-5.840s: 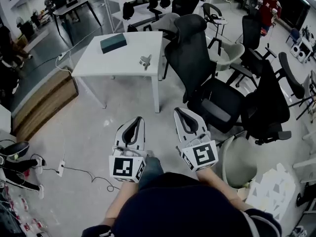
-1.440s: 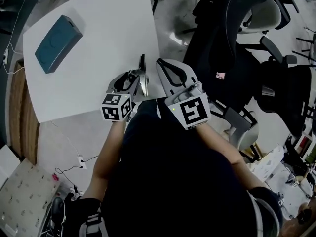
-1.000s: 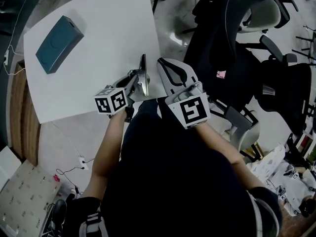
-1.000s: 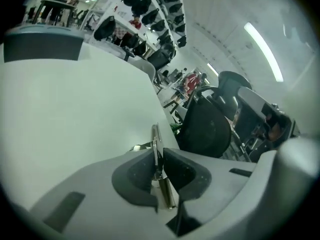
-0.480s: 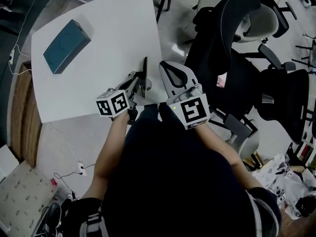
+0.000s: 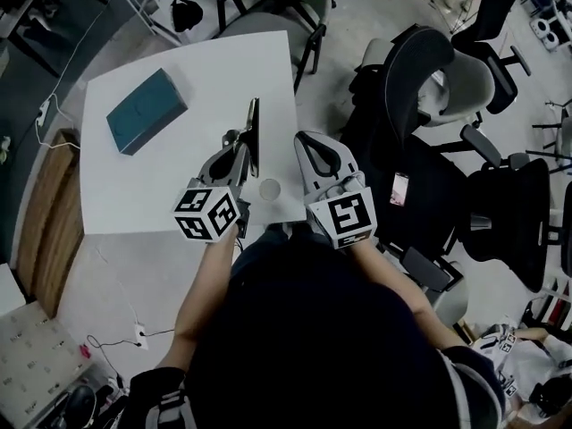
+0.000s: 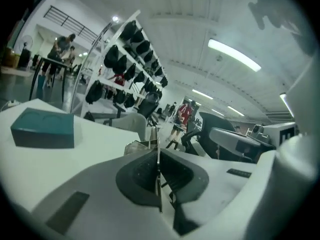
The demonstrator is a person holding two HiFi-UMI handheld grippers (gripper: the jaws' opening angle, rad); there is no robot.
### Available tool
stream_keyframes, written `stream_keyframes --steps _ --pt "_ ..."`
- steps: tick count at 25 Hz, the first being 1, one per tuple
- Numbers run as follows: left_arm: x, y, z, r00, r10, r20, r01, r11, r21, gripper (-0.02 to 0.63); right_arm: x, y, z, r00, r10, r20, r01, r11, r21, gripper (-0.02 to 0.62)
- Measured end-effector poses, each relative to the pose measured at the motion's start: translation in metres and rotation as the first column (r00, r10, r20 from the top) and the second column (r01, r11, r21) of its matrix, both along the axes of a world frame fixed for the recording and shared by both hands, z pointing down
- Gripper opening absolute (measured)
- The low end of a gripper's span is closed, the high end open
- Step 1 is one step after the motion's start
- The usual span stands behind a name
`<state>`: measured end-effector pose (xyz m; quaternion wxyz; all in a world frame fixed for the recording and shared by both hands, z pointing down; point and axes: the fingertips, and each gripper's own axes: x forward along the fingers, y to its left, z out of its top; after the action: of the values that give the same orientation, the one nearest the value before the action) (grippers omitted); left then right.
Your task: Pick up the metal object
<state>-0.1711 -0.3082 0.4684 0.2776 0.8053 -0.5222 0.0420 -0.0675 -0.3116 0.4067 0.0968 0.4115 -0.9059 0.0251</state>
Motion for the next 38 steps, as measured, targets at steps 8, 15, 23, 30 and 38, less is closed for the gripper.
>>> stream_keyframes --steps 8,15,23,30,38 --pt "-0.003 -0.013 -0.099 0.987 -0.075 0.144 0.03 0.956 0.293 0.023 0.013 -0.014 -0.062 0.999 0.033 0.042 -0.038 0.992 0.12 0.028" --pt "0.008 -0.018 -0.175 0.966 -0.133 0.22 0.008 0.871 0.491 0.023 0.018 -0.02 -0.135 0.996 0.025 0.086 -0.051 0.949 0.312 0.028" --pt "0.013 -0.018 -0.237 0.967 -0.182 0.179 0.045 0.811 0.583 0.023 0.029 -0.026 -0.18 0.992 0.064 0.11 -0.101 0.923 0.371 0.028" --pt "0.013 -0.015 -0.246 0.961 -0.205 0.186 0.053 0.796 0.603 0.023 0.041 -0.027 -0.187 0.989 0.079 0.124 -0.122 0.913 0.39 0.028" --pt "0.01 -0.014 -0.243 0.96 -0.206 0.19 0.053 0.799 0.599 0.023 0.041 -0.026 -0.183 0.991 0.084 0.103 -0.118 0.911 0.395 0.026"
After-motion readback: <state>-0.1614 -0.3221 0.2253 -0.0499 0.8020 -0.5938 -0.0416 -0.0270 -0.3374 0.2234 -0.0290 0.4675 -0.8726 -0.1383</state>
